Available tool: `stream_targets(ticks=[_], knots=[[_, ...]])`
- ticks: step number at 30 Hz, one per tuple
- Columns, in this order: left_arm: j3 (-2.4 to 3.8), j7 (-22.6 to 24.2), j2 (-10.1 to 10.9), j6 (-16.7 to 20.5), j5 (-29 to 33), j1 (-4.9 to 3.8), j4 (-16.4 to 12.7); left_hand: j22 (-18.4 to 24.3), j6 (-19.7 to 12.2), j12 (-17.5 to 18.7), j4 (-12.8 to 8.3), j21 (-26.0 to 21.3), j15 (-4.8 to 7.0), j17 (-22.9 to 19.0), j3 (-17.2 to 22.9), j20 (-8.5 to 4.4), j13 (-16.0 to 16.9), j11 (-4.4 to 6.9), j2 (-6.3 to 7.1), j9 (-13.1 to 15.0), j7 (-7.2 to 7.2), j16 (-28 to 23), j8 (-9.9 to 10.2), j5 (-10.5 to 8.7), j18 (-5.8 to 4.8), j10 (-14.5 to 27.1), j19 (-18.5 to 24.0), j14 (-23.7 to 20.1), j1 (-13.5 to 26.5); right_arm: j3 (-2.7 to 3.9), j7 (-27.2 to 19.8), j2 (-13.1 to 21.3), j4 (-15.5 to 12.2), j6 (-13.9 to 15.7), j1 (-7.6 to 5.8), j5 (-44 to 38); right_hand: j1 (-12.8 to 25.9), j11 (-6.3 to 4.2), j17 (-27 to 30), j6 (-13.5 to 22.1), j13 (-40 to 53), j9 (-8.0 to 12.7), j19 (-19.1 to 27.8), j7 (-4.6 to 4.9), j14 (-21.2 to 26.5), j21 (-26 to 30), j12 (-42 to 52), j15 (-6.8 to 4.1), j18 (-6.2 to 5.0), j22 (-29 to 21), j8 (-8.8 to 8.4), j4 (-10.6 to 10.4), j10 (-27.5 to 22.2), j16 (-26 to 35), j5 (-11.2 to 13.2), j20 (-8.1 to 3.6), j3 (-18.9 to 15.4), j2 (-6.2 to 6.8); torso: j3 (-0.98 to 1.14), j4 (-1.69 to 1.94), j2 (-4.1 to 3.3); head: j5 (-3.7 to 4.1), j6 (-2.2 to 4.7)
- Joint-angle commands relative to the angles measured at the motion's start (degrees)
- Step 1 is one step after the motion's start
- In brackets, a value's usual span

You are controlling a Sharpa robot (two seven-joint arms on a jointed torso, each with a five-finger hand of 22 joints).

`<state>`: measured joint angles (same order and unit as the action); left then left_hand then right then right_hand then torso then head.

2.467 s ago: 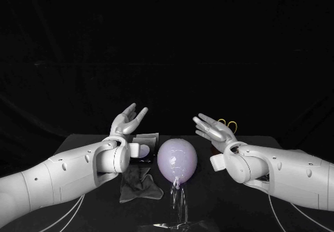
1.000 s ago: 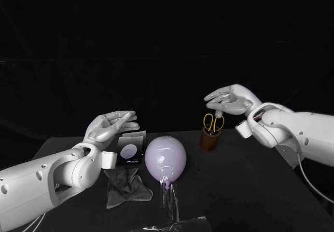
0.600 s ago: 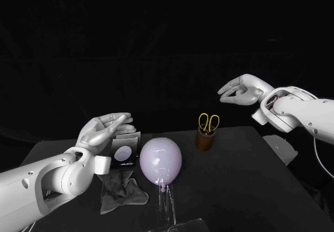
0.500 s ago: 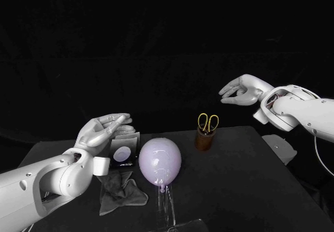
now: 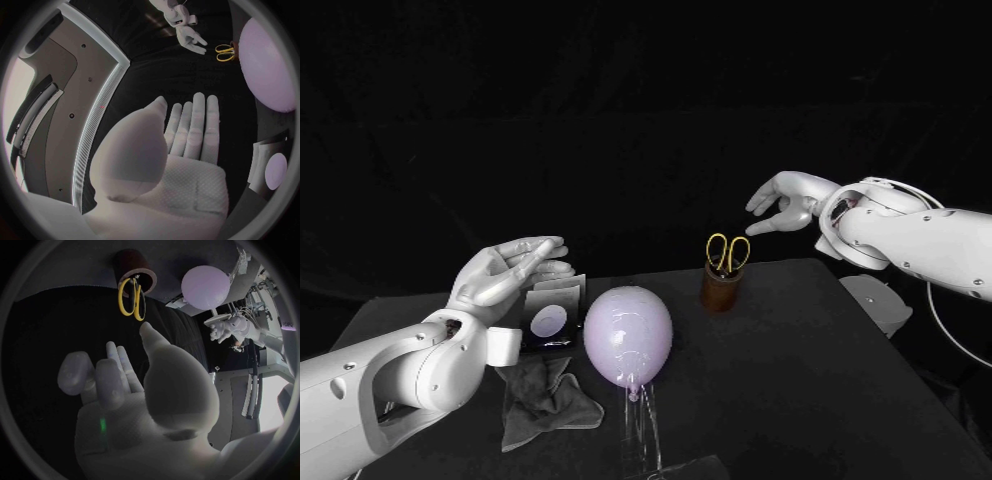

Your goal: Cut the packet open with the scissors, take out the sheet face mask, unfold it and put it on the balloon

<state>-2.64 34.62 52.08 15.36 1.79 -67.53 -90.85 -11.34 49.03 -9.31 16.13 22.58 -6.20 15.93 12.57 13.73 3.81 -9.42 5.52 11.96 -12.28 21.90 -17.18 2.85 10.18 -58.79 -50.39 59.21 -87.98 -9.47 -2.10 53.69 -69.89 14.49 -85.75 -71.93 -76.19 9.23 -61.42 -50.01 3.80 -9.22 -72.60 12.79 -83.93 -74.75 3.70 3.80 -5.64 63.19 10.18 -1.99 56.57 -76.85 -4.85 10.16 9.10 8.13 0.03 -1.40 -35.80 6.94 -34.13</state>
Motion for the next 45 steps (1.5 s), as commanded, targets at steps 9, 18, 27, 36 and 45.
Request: stream_targets(ticks=[9,18,27,36,45], knots=[[0.06,0.1,-0.2,-0.9,0.4,-0.21,0.1,-0.1,0.1,0.5,0.2,0.2,-0.24,0.1,0.0,-0.03,-0.1,-0.04,0.40,-0.2,-0.53,-0.1,0.4,0.04,0.25,-0.3,-0.3,-0.2,0.2,-0.01,1.5,-3.1,3.1,-5.6,1.54,-1.0,-1.7,0.07,0.2,0.0,0.0,-0.2,0.6,0.55,-0.3,0.5,0.1,0.45,-0.17,-0.2,-0.43,-0.8,-0.2,-0.3,0.1,-0.04,-1.6,-1.13,0.02,0.14,-0.11,-0.46,-0.05],[0.06,-0.2,-0.2,-0.9,0.5,-0.30,0.4,-0.1,-0.2,1.0,0.2,0.3,-0.40,0.3,-0.1,-0.02,-0.1,-0.27,0.48,-0.3,-0.83,-0.2,0.7,0.03,0.23,0.0,-0.2,-0.4,0.3,-0.02,1.4,-4.3,4.7,-6.7,2.49,-0.5,-2.5,-0.16,0.4,-0.5,0.1,-0.4,0.0,0.32,-0.2,0.0,0.3,0.24,-0.02,0.6,-0.30,-1.1,0.7,-0.5,-0.1,-0.11,-2.0,-1.99,-0.05,0.15,-0.04,-0.46,-0.05],[0.06,-0.4,-0.3,-0.8,0.7,-0.32,0.7,0.0,-0.4,1.4,0.2,0.3,-0.53,0.4,-0.1,0.00,-0.1,-0.44,0.44,-0.4,-1.02,-0.3,1.0,0.03,0.21,0.1,-0.1,-0.5,0.2,-0.04,1.1,-5.0,5.2,-8.4,3.32,0.1,-3.6,-0.91,0.6,-1.7,0.4,-0.7,-1.4,-0.36,-0.2,-1.2,1.2,-0.32,0.38,2.7,0.10,-1.6,3.7,-0.6,-0.4,-0.54,-1.9,-3.66,0.00,0.07,0.03,-0.72,-0.11],[0.06,-0.5,-0.4,-0.6,0.8,-0.32,1.1,0.0,-0.5,1.6,0.1,0.3,-0.59,0.4,0.0,0.02,-0.1,-0.49,0.35,-0.5,-1.07,-0.3,1.0,0.03,0.20,0.2,0.0,-0.7,0.2,-0.04,-0.1,-5.2,5.9,-9.1,3.52,1.5,-6.2,-3.06,0.9,-6.3,0.0,-1.5,-3.4,-2.74,-0.3,-3.1,1.9,-2.28,1.00,6.0,1.38,-3.0,9.3,-0.7,2.0,-2.25,3.4,-7.54,0.00,0.06,0.03,-0.67,-0.09],[0.06,-0.6,-0.5,-0.6,0.8,-0.32,1.3,0.0,-0.5,1.7,0.1,0.3,-0.61,0.5,0.0,0.02,-0.1,-0.51,0.27,-0.5,-1.09,-0.4,1.1,0.03,0.20,0.2,0.0,-0.7,0.1,-0.05,-0.2,-5.5,5.6,-8.7,3.64,1.8,-6.7,-4.74,1.2,-9.6,0.1,-2.6,-5.1,-4.43,-0.3,-4.7,1.7,-3.62,1.55,8.8,2.89,-4.1,14.2,-0.6,2.0,-3.56,9.1,-7.12,-0.02,0.05,0.10,-0.49,-0.11]])
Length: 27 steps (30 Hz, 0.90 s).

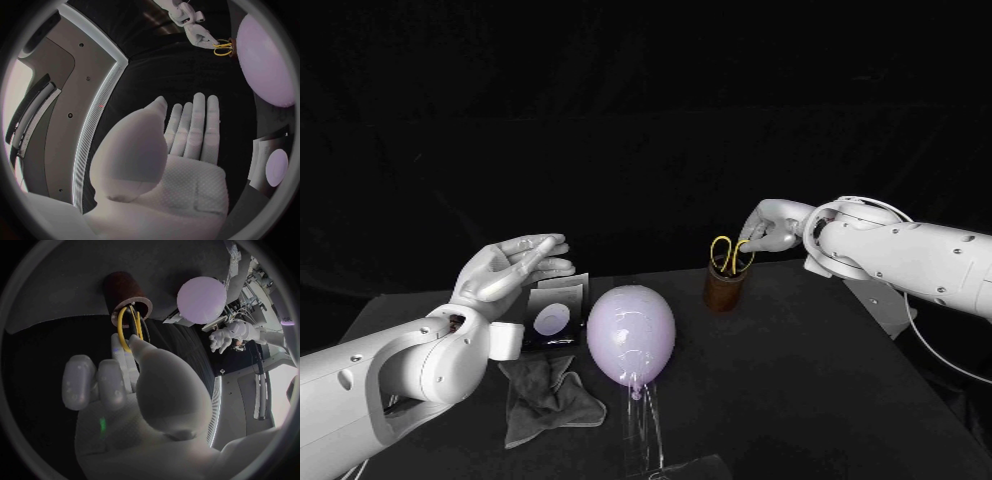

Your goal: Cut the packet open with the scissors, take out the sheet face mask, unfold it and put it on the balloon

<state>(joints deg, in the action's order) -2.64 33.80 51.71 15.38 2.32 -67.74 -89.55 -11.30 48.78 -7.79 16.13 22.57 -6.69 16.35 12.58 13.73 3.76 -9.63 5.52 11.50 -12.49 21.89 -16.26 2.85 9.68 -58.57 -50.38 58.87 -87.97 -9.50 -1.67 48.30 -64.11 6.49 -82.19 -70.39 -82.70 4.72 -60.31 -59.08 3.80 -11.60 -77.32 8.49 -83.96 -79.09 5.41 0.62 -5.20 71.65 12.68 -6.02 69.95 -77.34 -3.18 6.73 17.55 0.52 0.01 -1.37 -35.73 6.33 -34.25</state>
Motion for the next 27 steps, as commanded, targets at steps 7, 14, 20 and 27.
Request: stream_targets(ticks=[7,14,20,27], knots=[[0.05,0.1,-0.2,-0.7,0.4,-0.11,0.3,-0.1,-0.2,0.2,0.1,0.3,-0.14,0.1,0.1,0.03,0.0,-0.32,0.19,-0.1,-0.92,-0.4,0.2,0.04,0.71,0.0,0.1,-0.4,0.0,-0.01,2.0,0.1,-0.7,4.2,0.14,-1.5,-2.2,-0.97,0.2,-1.7,0.4,-1.9,-1.1,-0.78,-0.4,-1.0,-0.1,-1.25,1.34,1.5,1.94,1.8,3.7,0.0,0.2,-0.93,5.9,0.76,-0.04,0.09,0.11,0.31,0.10],[0.05,-0.1,-0.7,-0.9,0.5,-0.11,1.0,-0.1,-0.3,0.3,0.1,0.3,-0.16,0.1,0.1,0.03,0.0,-0.34,0.14,-0.1,-0.95,-0.4,0.2,0.04,0.71,0.0,0.1,-0.5,0.0,0.21,3.6,1.7,-3.0,8.3,-0.34,-0.1,2.4,-1.60,0.5,-0.8,1.3,-7.0,-1.5,-1.22,-0.6,-1.8,-1.3,-1.70,1.54,3.1,5.33,4.2,7.5,0.3,-0.3,-1.57,18.2,4.30,-0.14,-0.01,0.49,0.24,0.30],[0.03,-0.2,-1.4,-1.3,0.6,-0.09,2.1,-0.1,-0.3,0.5,0.0,0.3,-0.18,0.2,0.2,0.04,0.0,-0.38,0.06,-0.1,-1.00,-0.4,0.3,0.04,0.71,0.0,0.1,-0.6,-0.2,0.72,4.5,3.1,-6.1,8.3,-2.73,5.7,3.4,-1.64,0.5,-0.4,1.5,-8.2,-1.3,-1.17,-0.6,-1.7,-1.5,-1.77,1.47,2.9,5.98,4.8,7.7,0.3,-0.5,-1.56,19.5,4.67,-0.27,0.05,1.02,0.44,0.30],[-0.02,-0.5,-2.9,-1.3,0.4,-0.07,4.2,0.0,-0.1,0.7,-0.2,0.2,-0.23,0.3,0.4,0.11,0.0,-0.36,0.16,-0.2,-0.97,-0.6,0.3,0.03,0.64,-0.3,0.5,-0.8,-0.7,1.50,5.2,3.7,-7.5,6.3,-7.32,13.8,3.8,-1.69,0.5,-0.1,1.6,-9.0,-1.3,-1.19,-0.6,-1.7,-1.5,-1.81,1.48,3.0,6.44,5.4,7.9,0.3,-0.8,-1.59,20.4,4.83,-0.34,0.51,1.65,0.55,0.24]])
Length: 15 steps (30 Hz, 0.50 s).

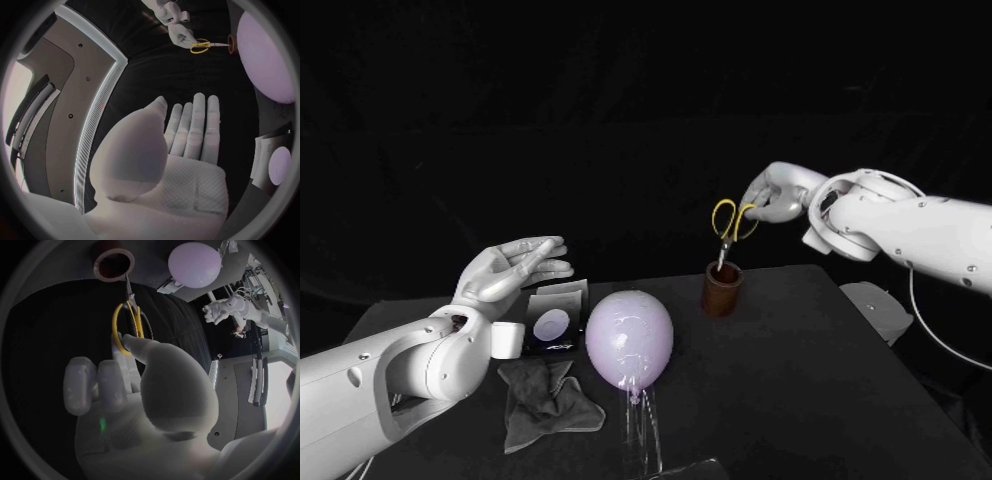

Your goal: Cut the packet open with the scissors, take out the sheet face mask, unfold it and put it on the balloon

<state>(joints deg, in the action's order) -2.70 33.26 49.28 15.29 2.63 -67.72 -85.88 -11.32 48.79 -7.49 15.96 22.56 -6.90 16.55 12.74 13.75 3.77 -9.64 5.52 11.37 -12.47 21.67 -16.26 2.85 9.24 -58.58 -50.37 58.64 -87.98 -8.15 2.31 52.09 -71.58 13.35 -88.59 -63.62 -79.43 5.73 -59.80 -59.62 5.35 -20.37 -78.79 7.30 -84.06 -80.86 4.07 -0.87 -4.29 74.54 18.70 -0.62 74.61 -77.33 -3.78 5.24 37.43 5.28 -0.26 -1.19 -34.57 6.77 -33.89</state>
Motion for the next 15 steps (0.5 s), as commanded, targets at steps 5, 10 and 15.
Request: stream_targets(ticks=[5,10,15], knots=[[0.01,0.1,-1.5,-2.1,-0.8,-0.08,2.4,1.6,0.3,1.3,0.2,-3.0,-0.43,-0.1,0.0,1.62,0.0,-0.20,0.94,-0.2,-0.40,-2.4,0.5,0.06,-0.05,-0.9,5.8,-3.0,-0.7,0.29,2.1,-1.7,1.2,0.0,-3.29,14.0,0.9,-2.76,0.0,0.5,0.2,-0.6,1.6,-0.07,-0.5,1.3,-0.1,-0.37,0.10,-1.8,0.66,0.3,3.5,0.3,-0.2,-0.14,1.0,-0.01,-0.30,0.37,0.94,-0.09,0.09],[0.01,0.3,-2.9,-2.7,-1.2,-0.08,5.3,3.4,0.4,2.5,0.1,-6.1,-1.30,-0.8,-0.2,2.79,-0.1,-0.45,1.16,-0.4,-0.39,-5.3,0.8,0.01,-0.79,-1.0,10.2,-6.1,-1.0,0.25,1.1,-5.6,2.3,7.1,-4.03,18.2,1.3,-2.88,-0.1,0.5,0.4,-1.2,1.0,-0.17,-0.5,0.8,0.0,-0.45,0.28,-1.0,1.02,0.7,3.9,0.2,-0.1,-0.20,1.5,0.02,-0.36,0.45,1.10,-0.65,0.38],[0.02,0.3,-4.8,-3.4,-1.5,-0.09,8.6,4.1,-0.4,3.7,0.0,-7.1,-2.04,-1.6,-0.7,2.90,-0.2,-0.94,1.64,-0.8,-0.68,-7.4,1.4,0.01,-0.98,-0.2,11.2,-8.3,-0.9,0.02,-0.4,-10.7,3.4,14.2,-3.19,21.4,1.5,-2.95,-0.1,0.5,0.5,-1.5,0.7,-0.26,-0.5,0.5,0.0,-0.53,0.39,-0.5,1.25,1.0,4.1,0.2,-0.2,-0.26,1.9,0.08,-0.34,0.62,0.97,-1.53,0.94]])
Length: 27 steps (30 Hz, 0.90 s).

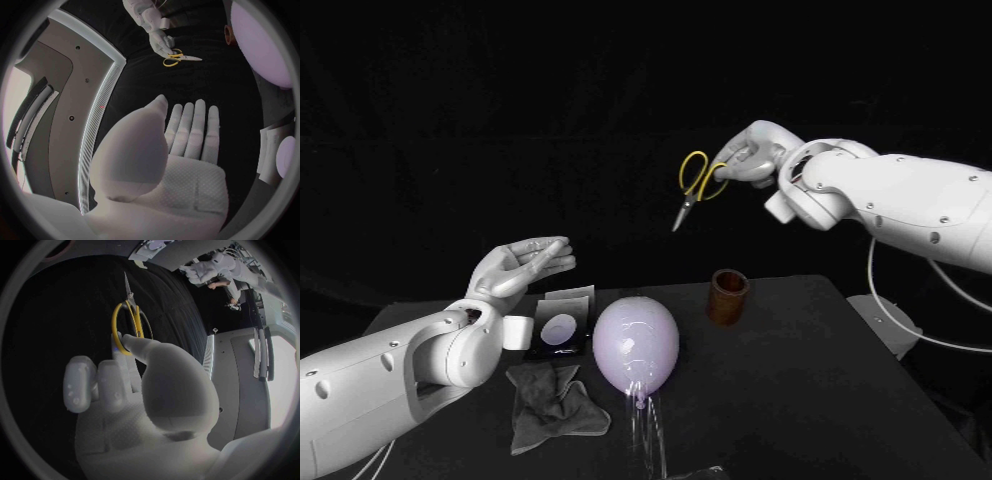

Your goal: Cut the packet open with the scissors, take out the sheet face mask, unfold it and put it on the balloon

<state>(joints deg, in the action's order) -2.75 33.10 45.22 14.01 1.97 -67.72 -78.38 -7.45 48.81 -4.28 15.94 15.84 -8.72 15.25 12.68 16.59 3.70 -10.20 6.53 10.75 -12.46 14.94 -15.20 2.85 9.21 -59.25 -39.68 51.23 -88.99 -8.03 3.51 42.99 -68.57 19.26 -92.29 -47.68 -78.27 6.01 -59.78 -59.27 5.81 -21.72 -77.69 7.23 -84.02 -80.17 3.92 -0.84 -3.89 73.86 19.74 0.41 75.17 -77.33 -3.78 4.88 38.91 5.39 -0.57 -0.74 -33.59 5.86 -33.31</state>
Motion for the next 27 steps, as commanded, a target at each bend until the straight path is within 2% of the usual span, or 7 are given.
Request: stream_targets(ticks=[1,3,9,11,15,21,27], knots=[[0.08,0.4,-1.3,-2.2,-1.0,-0.09,2.2,0.3,-0.5,0.6,0.0,-0.6,-0.35,-0.4,-0.7,0.06,-0.1,-0.46,0.71,-0.2,-0.75,-1.0,0.5,0.00,-1.00,0.7,0.6,-1.2,0.1,-0.16,-1.8,-3.2,0.7,9.8,1.05,6.1,0.4,-3.23,-0.1,0.2,0.1,-0.2,-0.5,-0.19,-0.5,-0.1,0.1,-0.56,-0.01,0.2,0.21,0.0,3.5,0.2,-0.2,0.10,0.4,-0.02,-0.09,0.29,-0.04,-1.09,0.55],[0.09,0.3,-2.0,-2.3,-1.3,-0.10,3.4,0.6,-1.3,0.8,0.1,-0.9,-0.92,-0.9,-1.4,0.07,-0.2,-0.93,1.01,-0.4,-1.05,-2.2,1.0,0.00,-1.11,2.1,0.9,-2.5,0.5,-0.22,-1.8,-5.0,1.3,11.0,1.75,6.6,0.5,-3.26,-0.1,0.2,0.1,-0.3,-0.5,-0.20,-0.5,-0.2,0.2,-0.58,0.00,0.3,0.29,0.1,3.6,0.2,-0.3,0.07,0.6,-0.02,-0.12,0.31,-0.07,-1.73,0.79],[0.16,-0.6,-4.0,-0.7,-4.5,-0.18,6.7,1.7,-3.7,0.7,-0.1,-2.2,-2.72,-2.6,-3.4,0.13,-0.2,-2.51,1.27,-0.9,-1.58,-6.0,2.3,-0.01,-2.07,8.1,2.1,-7.3,1.3,-0.33,-1.8,-10.6,3.5,13.3,4.69,7.9,0.6,-3.25,-0.1,0.2,0.1,-0.5,-0.3,-0.19,-0.5,0.0,0.1,-0.59,-0.07,0.0,0.35,0.2,3.7,0.2,-0.3,0.05,0.7,-0.06,-0.29,0.91,-0.31,-3.34,0.99],[0.17,-1.3,-4.6,0.5,-6.5,-0.26,7.5,2.5,-4.3,0.6,0.0,-3.7,-3.26,-4.1,-4.6,0.14,-0.1,-2.82,1.31,-1.0,-1.27,-8.0,2.5,0.00,-2.89,10.4,5.0,-12.4,1.8,-0.34,-1.9,-12.1,4.3,13.8,5.65,8.4,0.6,-3.25,-0.1,0.2,0.1,-0.5,-0.3,-0.19,-0.5,0.0,0.1,-0.59,-0.07,0.0,0.35,0.2,3.7,0.2,-0.3,0.05,0.7,-0.06,-0.33,1.02,-0.35,-3.83,1.02],[0.19,-3.0,-5.6,3.0,-9.8,-0.53,9.0,3.5,-4.9,0.8,0.4,-5.8,-3.65,-5.0,-6.7,0.17,-0.2,-3.16,1.84,-1.0,-1.05,-9.1,2.7,-0.02,-3.69,12.2,9.9,-15.1,3.1,-0.34,-2.4,-14.9,5.8,14.8,7.43,9.2,0.8,-3.25,-0.1,0.4,0.2,-0.6,-0.2,-0.19,-0.5,0.1,0.1,-0.59,-0.10,-0.1,0.41,0.3,3.7,0.2,-0.5,0.03,1.0,-0.11,-0.47,1.25,-0.48,-5.00,1.13],[0.24,-5.2,-7.1,5.1,-12.5,-0.97,11.9,4.8,-12.1,1.1,0.7,-8.5,-4.40,-6.7,-12.4,0.17,-0.6,-3.91,1.37,-2.5,-2.34,-11.1,5.3,0.03,-5.32,19.6,16.9,-19.9,4.0,-0.33,-3.2,-18.3,7.6,15.5,9.63,10.1,0.9,-3.25,-0.1,0.4,0.2,-0.7,-0.2,-0.19,-0.5,0.1,0.1,-0.60,-0.11,-0.1,0.45,0.4,3.7,0.2,-0.6,0.02,1.2,-0.12,-0.66,1.76,-0.73,-5.78,1.05],[0.26,-8.0,-7.9,4.5,-15.2,-1.42,13.4,4.9,-14.6,1.3,0.8,-8.9,-4.67,-7.1,-14.5,0.23,-0.7,-4.28,1.01,-3.0,-2.52,-11.6,6.3,0.01,-5.61,21.8,17.9,-21.0,3.8,-0.32,-3.6,-19.7,7.7,15.3,10.80,10.3,1.1,-3.25,-0.1,0.5,0.2,-0.8,-0.2,-0.19,-0.5,0.1,0.0,-0.60,-0.10,-0.1,0.49,0.5,3.7,0.2,-0.7,0.01,1.3,-0.15,-0.80,1.99,-0.88,-6.11,0.81]])
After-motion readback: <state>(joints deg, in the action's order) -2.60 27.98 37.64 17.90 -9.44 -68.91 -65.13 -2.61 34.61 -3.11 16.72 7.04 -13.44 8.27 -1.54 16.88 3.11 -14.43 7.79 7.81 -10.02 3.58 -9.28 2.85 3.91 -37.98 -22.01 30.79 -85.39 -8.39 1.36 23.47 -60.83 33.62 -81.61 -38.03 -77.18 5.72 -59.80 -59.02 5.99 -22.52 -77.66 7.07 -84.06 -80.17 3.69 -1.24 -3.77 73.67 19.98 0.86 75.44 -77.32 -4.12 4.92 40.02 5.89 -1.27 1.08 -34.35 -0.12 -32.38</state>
